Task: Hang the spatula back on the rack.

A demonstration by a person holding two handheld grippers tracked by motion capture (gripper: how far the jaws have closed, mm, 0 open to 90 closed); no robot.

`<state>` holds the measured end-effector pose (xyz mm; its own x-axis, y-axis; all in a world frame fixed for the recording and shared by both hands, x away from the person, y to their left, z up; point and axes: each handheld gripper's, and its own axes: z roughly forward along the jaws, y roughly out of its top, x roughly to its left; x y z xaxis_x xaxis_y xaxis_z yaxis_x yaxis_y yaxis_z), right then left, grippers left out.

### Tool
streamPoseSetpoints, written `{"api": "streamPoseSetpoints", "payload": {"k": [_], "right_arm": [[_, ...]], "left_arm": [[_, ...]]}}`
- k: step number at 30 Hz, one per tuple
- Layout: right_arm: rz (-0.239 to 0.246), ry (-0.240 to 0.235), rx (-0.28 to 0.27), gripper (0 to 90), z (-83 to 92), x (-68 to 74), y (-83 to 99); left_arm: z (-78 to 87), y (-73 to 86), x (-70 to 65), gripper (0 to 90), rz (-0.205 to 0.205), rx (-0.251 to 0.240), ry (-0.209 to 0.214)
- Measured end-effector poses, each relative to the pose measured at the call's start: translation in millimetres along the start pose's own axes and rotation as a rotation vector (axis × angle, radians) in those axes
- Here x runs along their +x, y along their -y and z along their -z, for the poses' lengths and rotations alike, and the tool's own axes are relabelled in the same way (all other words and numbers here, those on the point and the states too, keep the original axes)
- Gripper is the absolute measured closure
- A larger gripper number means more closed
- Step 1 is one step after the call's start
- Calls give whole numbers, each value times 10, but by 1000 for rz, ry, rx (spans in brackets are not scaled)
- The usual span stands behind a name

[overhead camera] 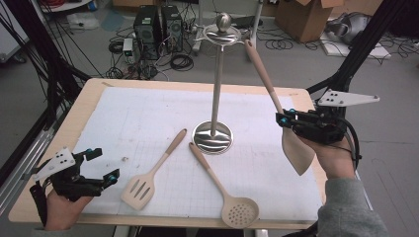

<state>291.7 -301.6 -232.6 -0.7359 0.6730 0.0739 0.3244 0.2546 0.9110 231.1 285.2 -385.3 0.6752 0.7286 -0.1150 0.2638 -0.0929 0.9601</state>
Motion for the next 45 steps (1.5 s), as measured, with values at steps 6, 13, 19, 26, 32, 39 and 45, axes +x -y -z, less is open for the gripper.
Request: {"api": "streamPoseSetpoints", "payload": {"k": [6,13,19,26,32,39,45], "right_arm": [[0,-3,16,783,-82,-11,3],[5,-3,35,783,-182,-21,8],[3,-5,47,783,-273,-24,25],[11,-9,54,783,-404,-42,41],[31,10,67,783,-492,-50,35],[41,14,78,783,-641,-55,30],[53,11,80,783,-761,-79,21]], "left_arm": [[32,8,8,21,-2,1,-5],[73,19,10,21,3,-3,-15],[100,13,-13,20,-2,-8,-16],[126,23,-21,20,-4,-6,-17],[215,35,23,21,9,-20,-38],[204,51,-6,20,5,-8,-35],[241,70,6,20,11,-10,-43]]}}
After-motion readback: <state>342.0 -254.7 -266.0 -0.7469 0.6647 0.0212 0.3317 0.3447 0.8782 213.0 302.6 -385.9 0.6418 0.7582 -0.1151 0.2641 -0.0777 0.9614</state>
